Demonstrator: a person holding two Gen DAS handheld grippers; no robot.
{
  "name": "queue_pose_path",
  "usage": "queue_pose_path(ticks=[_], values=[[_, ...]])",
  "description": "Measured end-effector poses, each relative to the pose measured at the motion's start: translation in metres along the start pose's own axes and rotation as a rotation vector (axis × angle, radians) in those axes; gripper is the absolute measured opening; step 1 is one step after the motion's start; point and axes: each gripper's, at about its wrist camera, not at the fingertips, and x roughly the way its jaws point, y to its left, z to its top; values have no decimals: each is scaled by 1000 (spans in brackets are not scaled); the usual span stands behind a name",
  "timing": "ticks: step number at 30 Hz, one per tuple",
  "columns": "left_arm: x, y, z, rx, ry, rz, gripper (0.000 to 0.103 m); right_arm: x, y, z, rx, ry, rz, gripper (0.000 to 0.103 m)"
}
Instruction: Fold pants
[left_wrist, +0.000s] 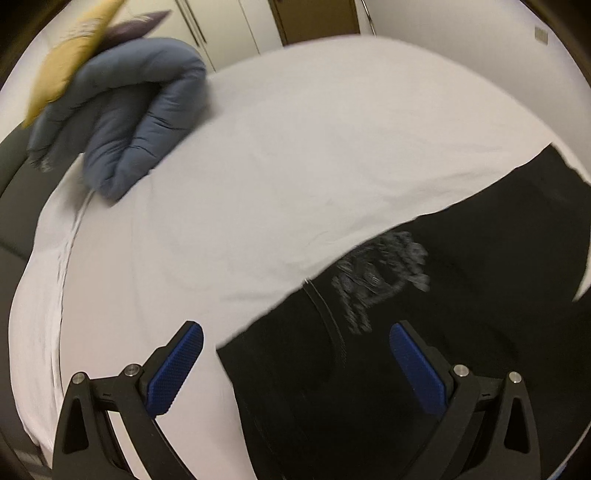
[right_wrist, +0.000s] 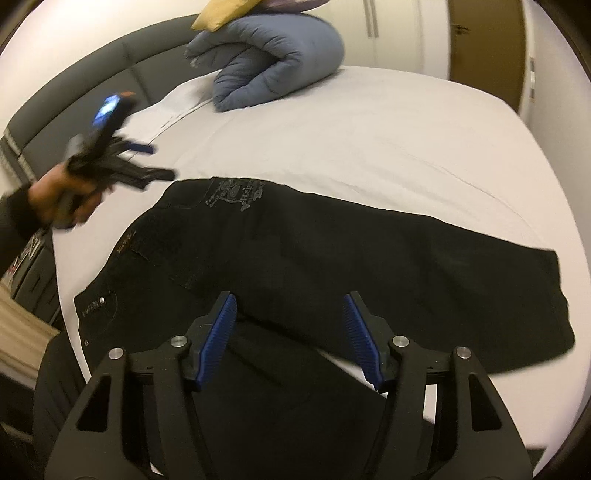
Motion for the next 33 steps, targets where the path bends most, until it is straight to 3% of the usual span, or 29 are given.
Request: queue_pose_path(ticks=[8, 11, 15, 17, 18, 21, 25, 28, 33], values=[[77, 7, 23, 60, 140, -104, 102, 41, -22, 9, -69, 40, 84, 59], [97, 11, 25, 49, 180, -133, 85, 51, -21, 10, -87, 48, 95, 59], [119, 18, 20, -14, 231, -225, 62, 63, -14, 18, -118, 44, 104, 59], [116, 17, 17, -4, 221, -271, 32, 68, -14, 27, -133, 35, 103, 59], [112, 15, 15, 5, 215, -274, 21, 70, -16, 34, -136, 32, 105, 59], [97, 2, 5, 63, 161, -218, 10, 78, -14, 55, -169, 39, 94, 59], [58, -3, -18, 78, 29, -179, 10, 105, -14, 91, -215, 41, 92, 59], [22, -9, -41, 99, -76, -136, 10, 124, -9, 113, -275, 53, 100, 52], [-11, -32, -62, 165, -161, -93, 9, 153, 4, 136, -357, 105, 116, 48]])
